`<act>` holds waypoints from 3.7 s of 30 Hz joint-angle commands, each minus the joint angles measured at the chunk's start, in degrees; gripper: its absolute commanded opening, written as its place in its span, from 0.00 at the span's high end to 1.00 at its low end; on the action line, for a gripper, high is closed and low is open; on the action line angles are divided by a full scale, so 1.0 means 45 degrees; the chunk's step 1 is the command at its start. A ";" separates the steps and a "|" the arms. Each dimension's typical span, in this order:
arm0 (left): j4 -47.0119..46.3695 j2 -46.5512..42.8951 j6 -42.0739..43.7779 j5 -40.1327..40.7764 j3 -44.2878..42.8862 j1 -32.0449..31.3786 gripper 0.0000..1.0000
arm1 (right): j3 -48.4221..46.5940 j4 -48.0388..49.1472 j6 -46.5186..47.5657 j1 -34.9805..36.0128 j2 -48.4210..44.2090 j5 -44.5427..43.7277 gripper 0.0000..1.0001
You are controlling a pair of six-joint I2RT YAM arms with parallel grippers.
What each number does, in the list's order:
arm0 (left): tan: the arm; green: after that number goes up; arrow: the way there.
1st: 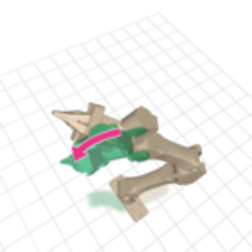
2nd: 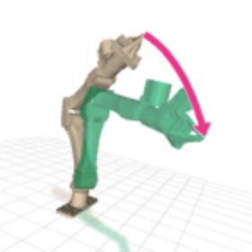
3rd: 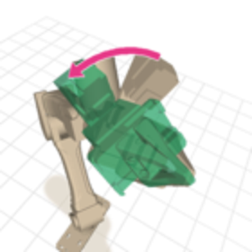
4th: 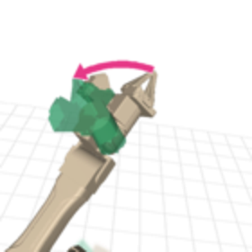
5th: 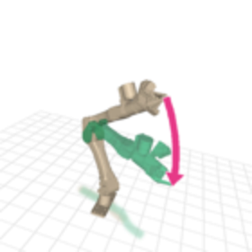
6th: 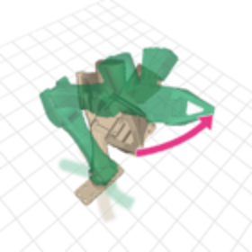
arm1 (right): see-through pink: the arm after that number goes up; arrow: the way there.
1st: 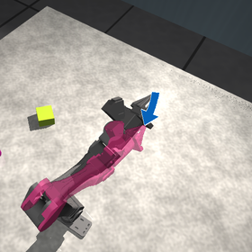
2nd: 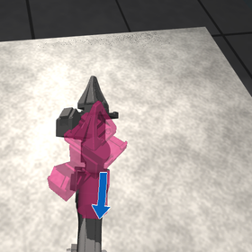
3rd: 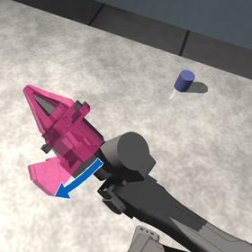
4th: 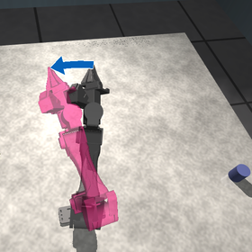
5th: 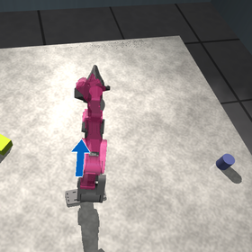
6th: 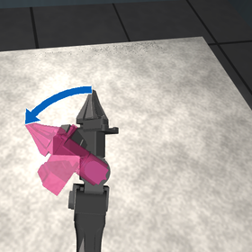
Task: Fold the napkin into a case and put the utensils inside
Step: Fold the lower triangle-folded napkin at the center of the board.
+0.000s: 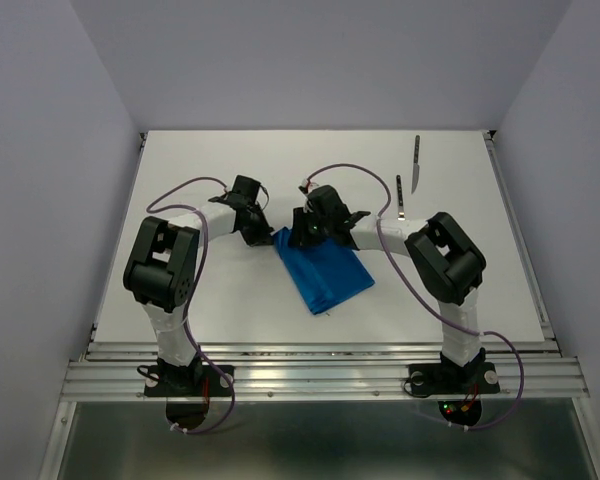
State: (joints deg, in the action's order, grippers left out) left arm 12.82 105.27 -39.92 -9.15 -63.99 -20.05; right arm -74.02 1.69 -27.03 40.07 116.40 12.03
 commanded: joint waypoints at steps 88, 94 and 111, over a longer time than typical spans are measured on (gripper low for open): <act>0.1683 0.1176 0.0473 0.2637 -0.3749 -0.2691 0.91 | 0.2093 -0.1568 0.0283 -0.2948 -0.1902 -0.1815 0.93; 0.1662 0.1078 0.0590 0.2892 -0.3905 -0.2907 0.91 | 0.2093 -0.1529 0.0264 -0.2948 -0.1902 -0.1775 0.93; 0.2248 0.1409 0.0590 0.3419 -0.4511 -0.3336 0.69 | 0.2152 -0.1529 0.0244 -0.2948 -0.1999 -0.1756 0.93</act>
State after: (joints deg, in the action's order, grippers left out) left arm 21.30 112.16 -37.95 4.40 -80.90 -34.35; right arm -65.49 -4.27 -25.74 26.96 109.21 3.60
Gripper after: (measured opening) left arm 0.268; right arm 0.075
